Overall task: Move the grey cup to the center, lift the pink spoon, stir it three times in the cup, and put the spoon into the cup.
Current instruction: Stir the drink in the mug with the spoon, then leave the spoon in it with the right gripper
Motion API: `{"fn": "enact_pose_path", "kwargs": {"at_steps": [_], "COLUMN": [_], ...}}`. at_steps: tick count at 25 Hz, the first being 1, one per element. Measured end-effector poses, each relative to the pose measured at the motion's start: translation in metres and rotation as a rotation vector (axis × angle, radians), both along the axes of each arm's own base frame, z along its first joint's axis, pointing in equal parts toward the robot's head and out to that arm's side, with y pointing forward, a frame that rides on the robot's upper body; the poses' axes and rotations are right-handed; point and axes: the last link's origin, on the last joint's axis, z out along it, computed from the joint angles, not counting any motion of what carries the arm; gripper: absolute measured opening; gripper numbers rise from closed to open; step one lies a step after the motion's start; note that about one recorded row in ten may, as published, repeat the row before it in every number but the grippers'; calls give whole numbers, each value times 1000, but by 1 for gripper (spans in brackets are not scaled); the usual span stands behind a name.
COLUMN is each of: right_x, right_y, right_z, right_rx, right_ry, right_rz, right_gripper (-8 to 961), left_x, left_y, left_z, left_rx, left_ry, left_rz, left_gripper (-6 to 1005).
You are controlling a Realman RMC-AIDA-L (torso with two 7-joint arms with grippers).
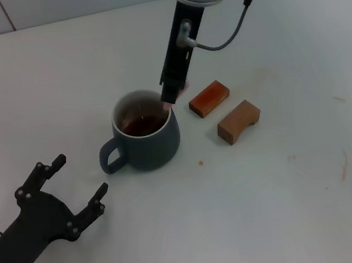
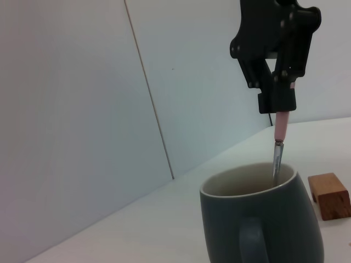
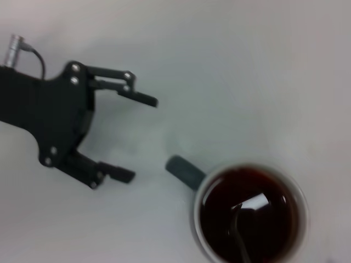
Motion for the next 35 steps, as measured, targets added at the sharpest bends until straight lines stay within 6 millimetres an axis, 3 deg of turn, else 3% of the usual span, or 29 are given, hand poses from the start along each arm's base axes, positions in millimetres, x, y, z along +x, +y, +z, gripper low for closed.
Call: {"fn": "enact_pose_path", "kwargs": {"at_steps": [5,16,23,31,35], "right_x": [-14,1,-11,-1,-5], "right_y": [5,2,5,-2,-10], "right_z": [-5,0,-5,-7,-2], "right_rx": [29,12,25,-6,2], "right_ry": [34,-5,33,23,101], "right_rz": [49,4,51,107,135], "right_gripper": [116,140,170,204,221], "left_x": [1,4,5,5,5], "left_y": [1,3,4,4,4], "left_z": [-1,-1,-1,-1,0], "left_rx": [-1,-2,-3,-8,-8], "left_ry": [-3,-9,-10,-10,-6], "left_rz": [-3,-10,-16,-21,-22], "left_gripper": [850,850,850,850,849]}}
